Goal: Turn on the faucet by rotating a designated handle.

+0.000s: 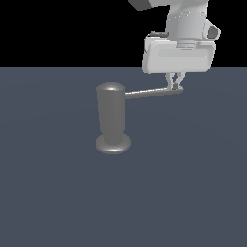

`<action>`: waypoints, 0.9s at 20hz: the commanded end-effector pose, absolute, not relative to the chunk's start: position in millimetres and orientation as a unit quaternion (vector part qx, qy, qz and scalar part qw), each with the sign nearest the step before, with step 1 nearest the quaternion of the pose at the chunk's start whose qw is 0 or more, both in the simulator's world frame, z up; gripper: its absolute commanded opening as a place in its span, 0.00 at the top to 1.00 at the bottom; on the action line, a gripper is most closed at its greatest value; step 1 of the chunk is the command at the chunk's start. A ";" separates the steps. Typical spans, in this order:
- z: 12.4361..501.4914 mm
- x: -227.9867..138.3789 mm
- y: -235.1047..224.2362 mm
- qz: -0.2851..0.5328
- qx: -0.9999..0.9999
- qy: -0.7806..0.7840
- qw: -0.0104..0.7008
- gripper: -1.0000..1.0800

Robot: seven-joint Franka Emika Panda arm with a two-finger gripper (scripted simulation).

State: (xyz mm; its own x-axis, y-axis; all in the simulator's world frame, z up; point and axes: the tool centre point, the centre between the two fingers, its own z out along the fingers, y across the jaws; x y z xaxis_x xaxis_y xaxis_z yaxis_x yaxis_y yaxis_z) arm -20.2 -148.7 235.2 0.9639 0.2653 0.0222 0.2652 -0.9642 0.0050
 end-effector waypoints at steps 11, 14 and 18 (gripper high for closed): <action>223.2 8.5 -173.6 0.001 0.992 0.124 0.000 1.00; 235.5 15.4 -159.5 0.011 0.991 0.135 -0.001 1.00; 234.5 28.3 -154.6 0.010 0.991 0.134 -0.001 1.00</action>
State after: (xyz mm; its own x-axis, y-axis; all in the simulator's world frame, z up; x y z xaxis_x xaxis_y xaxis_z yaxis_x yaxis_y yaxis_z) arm 22.5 -152.7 235.6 0.9626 0.2704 0.0182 0.2705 -0.9627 -0.0033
